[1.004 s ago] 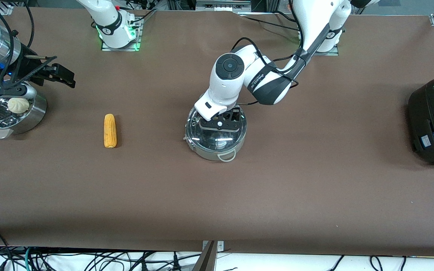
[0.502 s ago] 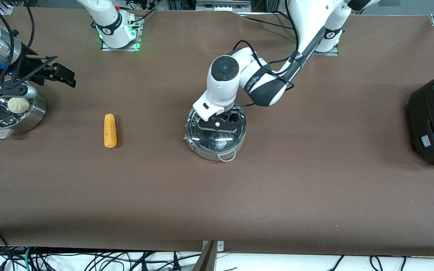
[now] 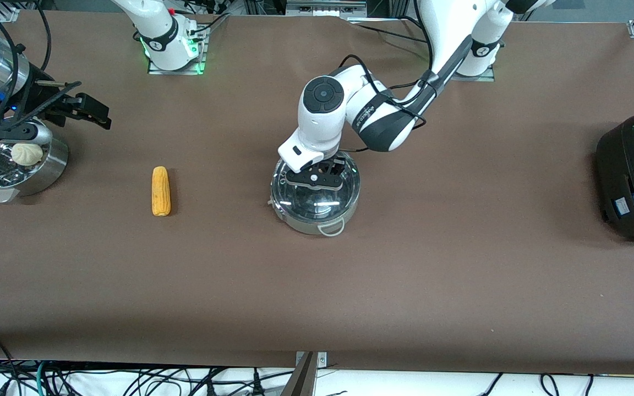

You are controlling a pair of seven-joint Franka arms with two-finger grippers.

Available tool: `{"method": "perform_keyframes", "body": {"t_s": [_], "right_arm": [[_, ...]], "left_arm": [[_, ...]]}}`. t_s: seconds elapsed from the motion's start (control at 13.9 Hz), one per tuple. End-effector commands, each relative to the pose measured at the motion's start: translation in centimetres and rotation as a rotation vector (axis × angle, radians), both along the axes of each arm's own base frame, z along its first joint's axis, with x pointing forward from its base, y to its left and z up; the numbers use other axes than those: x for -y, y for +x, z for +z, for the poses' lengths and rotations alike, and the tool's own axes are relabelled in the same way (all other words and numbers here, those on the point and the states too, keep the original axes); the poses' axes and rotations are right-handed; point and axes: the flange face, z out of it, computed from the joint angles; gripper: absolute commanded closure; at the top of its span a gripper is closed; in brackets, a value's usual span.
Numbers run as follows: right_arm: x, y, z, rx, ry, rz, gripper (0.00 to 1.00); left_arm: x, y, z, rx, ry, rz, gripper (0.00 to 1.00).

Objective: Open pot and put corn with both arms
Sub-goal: 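Grasp the glass lid knob with the left gripper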

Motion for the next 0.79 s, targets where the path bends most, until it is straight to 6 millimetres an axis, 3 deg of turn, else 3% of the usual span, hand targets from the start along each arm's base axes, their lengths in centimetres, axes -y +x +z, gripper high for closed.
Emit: {"method": "perform_keyframes", "body": {"t_s": [0.0,0.29,0.5,0.72], "right_arm": [[0.8,0.8,0.1,0.05,-0.029,-0.009,0.0],[0.8,1.0,0.2,0.062,-0.035,-0.007,0.0],[0.9,1.1,0.1,0.068,-0.037,-0.009,0.0],[1.4,1.4,-0.2,0.072,-0.093,-0.001,0.0]], "left_arm": [[0.3,0.0,0.2,0.021,0.024,-0.003,0.68],[0.2,-0.1,2.1,0.025,0.03,0.0,0.74],[-0.4,-0.4,5.1,0.041,0.037,0.003,0.75],[-2.1,-0.8,9.9,0.058,0.066,0.013,0.75]]}}
